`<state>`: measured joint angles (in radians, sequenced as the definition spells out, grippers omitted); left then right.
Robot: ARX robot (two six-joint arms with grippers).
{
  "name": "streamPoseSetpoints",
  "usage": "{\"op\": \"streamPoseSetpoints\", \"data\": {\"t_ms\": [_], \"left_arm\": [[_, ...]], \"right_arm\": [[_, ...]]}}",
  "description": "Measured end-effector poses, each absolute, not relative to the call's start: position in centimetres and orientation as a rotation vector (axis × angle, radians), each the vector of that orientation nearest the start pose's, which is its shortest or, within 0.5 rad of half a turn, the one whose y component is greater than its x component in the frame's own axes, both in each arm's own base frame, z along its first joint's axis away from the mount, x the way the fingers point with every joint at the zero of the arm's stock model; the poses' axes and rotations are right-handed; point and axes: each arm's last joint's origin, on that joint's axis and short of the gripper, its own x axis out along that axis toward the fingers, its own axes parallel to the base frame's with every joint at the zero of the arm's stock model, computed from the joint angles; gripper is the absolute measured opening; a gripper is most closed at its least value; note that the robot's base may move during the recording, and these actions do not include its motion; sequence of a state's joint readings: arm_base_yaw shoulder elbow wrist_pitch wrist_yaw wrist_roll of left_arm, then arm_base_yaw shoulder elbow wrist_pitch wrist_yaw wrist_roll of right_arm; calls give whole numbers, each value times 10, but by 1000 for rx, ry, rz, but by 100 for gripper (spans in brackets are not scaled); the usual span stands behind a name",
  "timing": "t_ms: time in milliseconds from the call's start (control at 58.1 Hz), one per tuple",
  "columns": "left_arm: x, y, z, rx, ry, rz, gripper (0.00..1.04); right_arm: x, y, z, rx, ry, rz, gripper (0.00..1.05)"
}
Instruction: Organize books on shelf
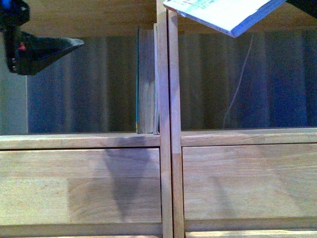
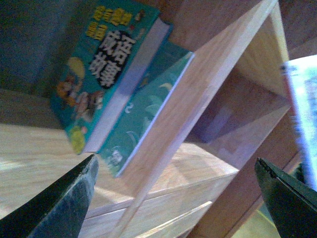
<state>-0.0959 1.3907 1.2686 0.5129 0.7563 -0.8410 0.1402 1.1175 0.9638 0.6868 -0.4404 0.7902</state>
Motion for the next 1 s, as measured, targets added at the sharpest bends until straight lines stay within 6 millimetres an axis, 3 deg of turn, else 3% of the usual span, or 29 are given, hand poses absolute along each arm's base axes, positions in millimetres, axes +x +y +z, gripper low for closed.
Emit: {"op": "streamPoseSetpoints", "data": {"t_ms": [293,672,999], "left_arm": [[295,-96,428,-709,46,-1056,97],[285,-112,437,-732,7,-1168,97],[280,-106,441,-691,-54,-1217,48]], "right_arm": [[230,77,418,686,-271,843,7],[228,107,413,726,-202,947,7],[225,108,419,814,-144,1048,7]]}}
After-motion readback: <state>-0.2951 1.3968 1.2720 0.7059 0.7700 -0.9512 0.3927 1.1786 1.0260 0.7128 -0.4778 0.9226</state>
